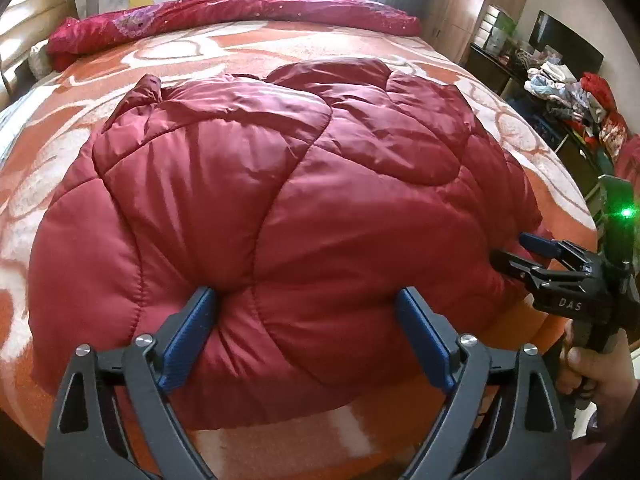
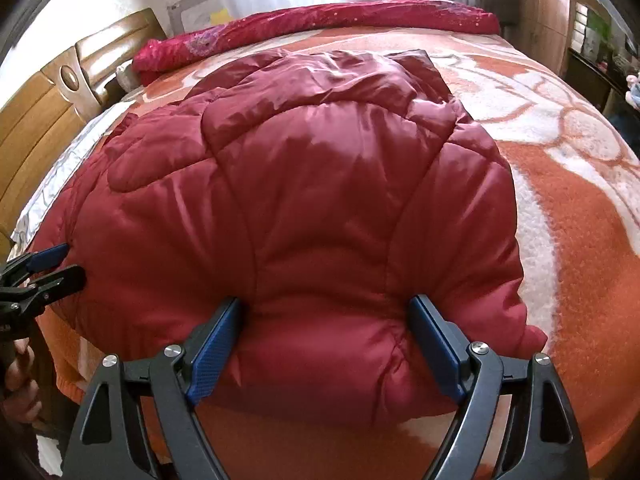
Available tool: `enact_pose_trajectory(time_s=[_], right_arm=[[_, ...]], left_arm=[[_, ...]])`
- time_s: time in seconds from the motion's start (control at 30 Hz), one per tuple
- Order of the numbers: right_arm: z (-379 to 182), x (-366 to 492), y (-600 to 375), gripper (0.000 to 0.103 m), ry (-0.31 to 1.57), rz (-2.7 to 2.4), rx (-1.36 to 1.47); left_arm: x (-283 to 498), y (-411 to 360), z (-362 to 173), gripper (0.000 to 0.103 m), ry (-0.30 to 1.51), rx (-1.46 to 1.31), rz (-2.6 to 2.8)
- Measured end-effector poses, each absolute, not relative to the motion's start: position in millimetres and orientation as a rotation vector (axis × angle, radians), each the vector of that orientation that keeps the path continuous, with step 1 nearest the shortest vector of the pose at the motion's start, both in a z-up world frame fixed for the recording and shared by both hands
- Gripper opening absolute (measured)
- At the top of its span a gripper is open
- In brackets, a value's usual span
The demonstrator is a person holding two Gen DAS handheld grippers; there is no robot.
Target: Fold large clothes
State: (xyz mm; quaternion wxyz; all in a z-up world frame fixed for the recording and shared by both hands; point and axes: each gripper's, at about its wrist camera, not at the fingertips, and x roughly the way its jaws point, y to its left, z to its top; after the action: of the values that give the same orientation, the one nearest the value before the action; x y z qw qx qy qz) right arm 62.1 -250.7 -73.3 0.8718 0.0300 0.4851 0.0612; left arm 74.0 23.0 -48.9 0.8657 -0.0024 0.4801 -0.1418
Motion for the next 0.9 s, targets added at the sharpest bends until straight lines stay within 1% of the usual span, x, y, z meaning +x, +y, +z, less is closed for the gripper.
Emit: enact_pose_trajectory(time_s=[0.2,0.57,0.8,0.9], right_arm=[[-72,61,-249,0.085,0.993,0.128,0.06],[-72,80,-245,0.095,0.985,0.14,0.056],[-54,77,-249,0.094,0.975,0.154,0.104],[-40,72,-251,0.092,0.945,0.176,0.149]], left_arm=[[76,20,-50,0.097,0.998,0.003,-0.284],[78,9,-49,0.101,1.003,-0.011,-0.244],[73,9,-33,0.101,1.001,-0.04,-0.224],[68,19,-17,0.101,0.967,-0.089,-0.221]])
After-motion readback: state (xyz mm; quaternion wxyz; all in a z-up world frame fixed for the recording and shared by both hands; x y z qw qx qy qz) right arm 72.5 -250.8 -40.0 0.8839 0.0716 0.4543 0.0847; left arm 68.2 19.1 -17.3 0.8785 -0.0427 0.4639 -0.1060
